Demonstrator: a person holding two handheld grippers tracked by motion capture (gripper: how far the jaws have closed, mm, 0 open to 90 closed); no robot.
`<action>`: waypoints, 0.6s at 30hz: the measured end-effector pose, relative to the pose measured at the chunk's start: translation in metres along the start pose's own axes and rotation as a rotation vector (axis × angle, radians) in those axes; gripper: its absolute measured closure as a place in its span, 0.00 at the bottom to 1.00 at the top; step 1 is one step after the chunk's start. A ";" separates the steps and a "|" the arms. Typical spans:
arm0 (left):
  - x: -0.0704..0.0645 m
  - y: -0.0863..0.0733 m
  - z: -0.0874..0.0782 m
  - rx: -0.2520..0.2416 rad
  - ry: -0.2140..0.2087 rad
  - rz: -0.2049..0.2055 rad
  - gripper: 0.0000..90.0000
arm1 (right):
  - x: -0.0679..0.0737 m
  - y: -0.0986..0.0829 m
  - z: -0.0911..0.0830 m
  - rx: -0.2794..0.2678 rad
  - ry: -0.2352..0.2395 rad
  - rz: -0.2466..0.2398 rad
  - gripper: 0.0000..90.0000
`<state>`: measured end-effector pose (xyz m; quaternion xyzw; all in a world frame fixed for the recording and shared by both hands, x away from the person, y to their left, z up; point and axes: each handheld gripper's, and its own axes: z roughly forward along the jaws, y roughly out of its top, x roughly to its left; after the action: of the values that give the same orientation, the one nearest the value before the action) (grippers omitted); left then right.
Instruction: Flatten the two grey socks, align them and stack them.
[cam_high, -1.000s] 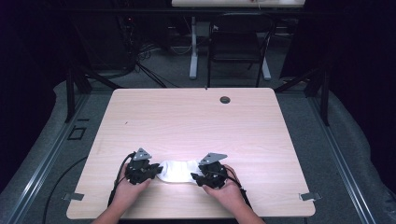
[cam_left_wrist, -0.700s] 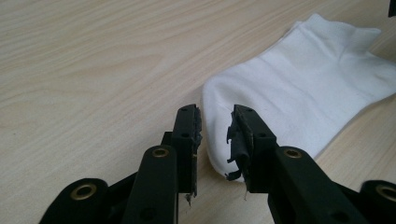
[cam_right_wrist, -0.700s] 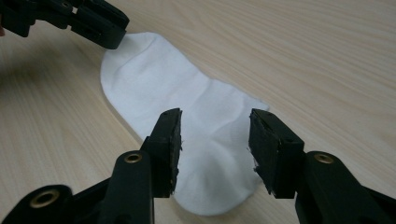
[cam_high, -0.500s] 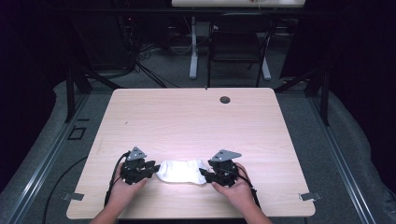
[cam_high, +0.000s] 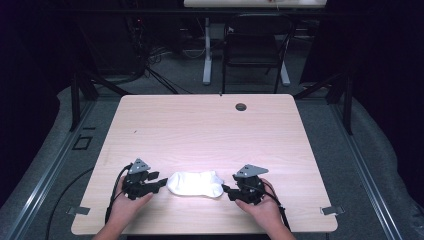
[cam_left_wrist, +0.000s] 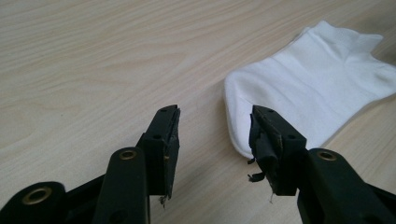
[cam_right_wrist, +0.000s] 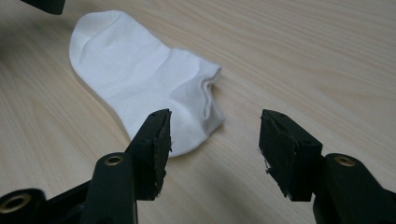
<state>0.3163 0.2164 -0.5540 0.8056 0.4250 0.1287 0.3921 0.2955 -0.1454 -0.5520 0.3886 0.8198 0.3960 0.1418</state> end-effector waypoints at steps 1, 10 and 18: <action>0.000 -0.001 -0.002 -0.005 0.000 0.008 0.57 | 0.001 -0.002 -0.002 0.004 0.001 0.003 0.48; 0.000 -0.010 -0.013 -0.003 0.007 0.025 0.52 | 0.001 -0.016 -0.013 0.000 -0.023 -0.005 0.47; 0.003 -0.018 -0.017 0.017 -0.001 0.034 0.51 | -0.004 -0.023 -0.018 -0.015 -0.033 0.011 0.47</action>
<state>0.2982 0.2333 -0.5566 0.8160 0.4123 0.1312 0.3833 0.2764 -0.1669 -0.5586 0.3984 0.8123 0.3965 0.1559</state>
